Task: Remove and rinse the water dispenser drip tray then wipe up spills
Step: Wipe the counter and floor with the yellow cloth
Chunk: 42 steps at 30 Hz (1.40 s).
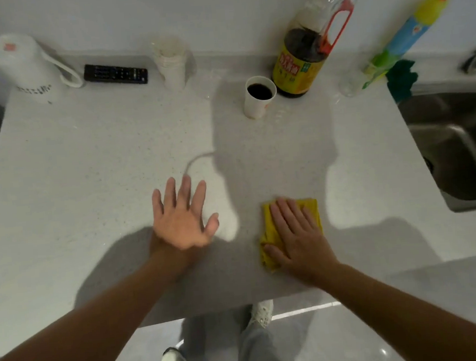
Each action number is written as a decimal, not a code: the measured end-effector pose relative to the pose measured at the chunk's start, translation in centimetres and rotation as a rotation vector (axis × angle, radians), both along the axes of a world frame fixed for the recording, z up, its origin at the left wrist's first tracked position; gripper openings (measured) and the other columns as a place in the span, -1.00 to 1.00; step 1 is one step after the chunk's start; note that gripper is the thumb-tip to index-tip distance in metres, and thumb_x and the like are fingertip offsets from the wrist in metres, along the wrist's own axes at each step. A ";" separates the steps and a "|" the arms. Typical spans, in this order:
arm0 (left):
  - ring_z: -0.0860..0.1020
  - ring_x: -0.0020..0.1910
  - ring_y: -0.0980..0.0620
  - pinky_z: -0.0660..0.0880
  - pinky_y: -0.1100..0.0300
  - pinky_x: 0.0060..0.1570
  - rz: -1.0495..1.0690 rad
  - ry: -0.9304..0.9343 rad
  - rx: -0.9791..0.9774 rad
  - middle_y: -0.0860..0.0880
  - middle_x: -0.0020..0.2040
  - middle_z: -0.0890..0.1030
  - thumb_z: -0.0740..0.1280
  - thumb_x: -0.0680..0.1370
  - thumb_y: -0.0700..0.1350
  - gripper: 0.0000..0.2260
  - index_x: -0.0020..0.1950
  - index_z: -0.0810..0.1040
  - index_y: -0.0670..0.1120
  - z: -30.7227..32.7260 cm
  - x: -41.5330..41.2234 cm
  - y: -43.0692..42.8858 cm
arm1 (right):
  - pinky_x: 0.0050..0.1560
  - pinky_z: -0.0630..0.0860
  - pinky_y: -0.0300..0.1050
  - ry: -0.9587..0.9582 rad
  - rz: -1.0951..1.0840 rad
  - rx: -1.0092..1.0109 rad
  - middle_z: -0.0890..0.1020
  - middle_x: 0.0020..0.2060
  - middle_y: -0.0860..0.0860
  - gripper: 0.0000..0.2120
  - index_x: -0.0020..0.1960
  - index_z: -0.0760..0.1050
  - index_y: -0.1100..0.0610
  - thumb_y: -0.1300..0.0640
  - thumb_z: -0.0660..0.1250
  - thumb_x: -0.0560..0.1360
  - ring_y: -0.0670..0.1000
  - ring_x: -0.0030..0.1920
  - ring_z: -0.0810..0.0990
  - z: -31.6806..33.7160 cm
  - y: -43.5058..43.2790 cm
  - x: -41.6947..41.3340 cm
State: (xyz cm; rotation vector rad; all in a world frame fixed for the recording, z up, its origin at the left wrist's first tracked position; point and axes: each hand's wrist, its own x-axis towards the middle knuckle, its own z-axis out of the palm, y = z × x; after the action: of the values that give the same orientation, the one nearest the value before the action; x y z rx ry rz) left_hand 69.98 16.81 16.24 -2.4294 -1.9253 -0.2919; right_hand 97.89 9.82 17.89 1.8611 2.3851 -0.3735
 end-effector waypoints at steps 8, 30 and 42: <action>0.15 0.63 -0.37 0.00 -0.34 0.58 -0.007 0.043 -0.248 -0.22 0.67 0.25 0.08 0.57 0.31 -0.27 0.67 0.26 -0.03 0.2 -0.5 -0.1 | 0.59 0.05 0.24 -0.025 -0.495 -0.017 0.07 0.67 0.17 -0.12 0.68 0.00 0.18 -0.40 -0.01 0.58 0.24 0.65 0.04 0.7 -1.5 0.9; 0.15 0.63 -0.32 0.04 -0.35 0.59 -0.003 -0.016 -0.163 -0.18 0.66 0.26 0.15 0.59 0.26 -0.34 0.64 0.24 0.02 -1.1 -0.8 -0.2 | 0.61 0.05 0.28 -0.012 -0.249 -0.062 -0.03 0.68 0.05 -0.12 0.69 -0.18 0.01 -0.49 -0.11 0.57 0.14 0.66 -0.11 0.3 -6.6 7.0; 0.02 0.68 -0.22 -0.04 -0.26 0.63 0.029 0.012 -0.195 -0.12 0.70 0.15 0.08 0.63 0.28 -0.35 0.68 0.11 0.07 -0.8 -0.6 -0.3 | 0.62 -0.13 0.22 0.010 -0.333 0.002 -0.09 0.69 0.08 -0.13 0.69 -0.20 0.06 -0.45 -0.24 0.56 0.18 0.67 -0.12 -0.9 14.2 3.3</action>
State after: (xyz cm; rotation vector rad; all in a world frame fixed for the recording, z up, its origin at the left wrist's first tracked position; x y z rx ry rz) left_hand 69.42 16.55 15.47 -2.5089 -2.0725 -0.0916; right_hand 101.20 24.05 17.00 2.2641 2.0767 -0.4055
